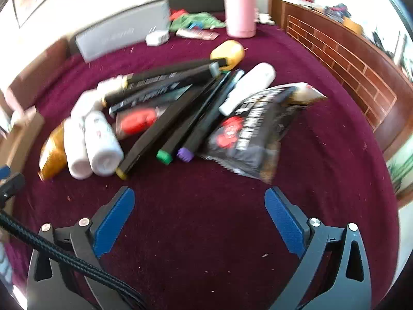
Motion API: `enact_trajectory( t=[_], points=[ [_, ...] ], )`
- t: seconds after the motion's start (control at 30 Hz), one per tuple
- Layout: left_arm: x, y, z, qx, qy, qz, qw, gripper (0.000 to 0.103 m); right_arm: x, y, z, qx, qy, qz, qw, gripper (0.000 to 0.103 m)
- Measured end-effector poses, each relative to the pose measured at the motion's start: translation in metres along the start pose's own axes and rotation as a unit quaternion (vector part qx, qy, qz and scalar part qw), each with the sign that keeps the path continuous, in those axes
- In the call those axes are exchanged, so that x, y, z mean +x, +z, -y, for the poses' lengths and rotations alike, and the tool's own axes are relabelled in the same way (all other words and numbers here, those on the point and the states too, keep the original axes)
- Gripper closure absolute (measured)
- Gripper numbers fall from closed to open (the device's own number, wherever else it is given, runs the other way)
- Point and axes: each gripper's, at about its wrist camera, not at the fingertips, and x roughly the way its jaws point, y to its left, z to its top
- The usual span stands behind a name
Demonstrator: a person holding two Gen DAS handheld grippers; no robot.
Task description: Organize objects
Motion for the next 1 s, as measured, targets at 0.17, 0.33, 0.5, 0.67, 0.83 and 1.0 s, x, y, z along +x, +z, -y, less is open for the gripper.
enact_trajectory(
  t=[0.17, 0.33, 0.5, 0.67, 0.83, 1.0],
  points=[
    [0.022, 0.015, 0.006, -0.019, -0.008, -0.016, 0.9997, 0.003, -0.012, 0.002, 0.012, 0.037, 0.019, 0.050, 0.998, 0.001],
    [0.040, 0.021, 0.020, -0.042, 0.005, -0.017, 0.9990, 0.003, -0.014, 0.002, 0.008, 0.031, 0.022, 0.072, 0.997, 0.001],
    [0.043, 0.022, 0.025, -0.052, -0.004, -0.022, 0.9984, 0.003, -0.020, -0.008, 0.014, 0.030, 0.035, 0.083, 0.995, 0.001],
    [0.045, 0.024, 0.025, -0.062, -0.024, -0.035, 0.9972, 0.011, -0.018, -0.008, 0.016, 0.040, 0.043, 0.080, 0.995, 0.001],
    [0.036, 0.019, 0.019, -0.103, -0.068, -0.037, 0.9917, 0.045, -0.020, -0.008, 0.015, 0.040, 0.043, 0.082, 0.995, 0.001],
    [0.035, 0.019, 0.014, -0.122, -0.060, -0.038, 0.9900, 0.045, -0.020, -0.008, 0.016, 0.040, 0.045, 0.075, 0.995, 0.001]
  ],
)
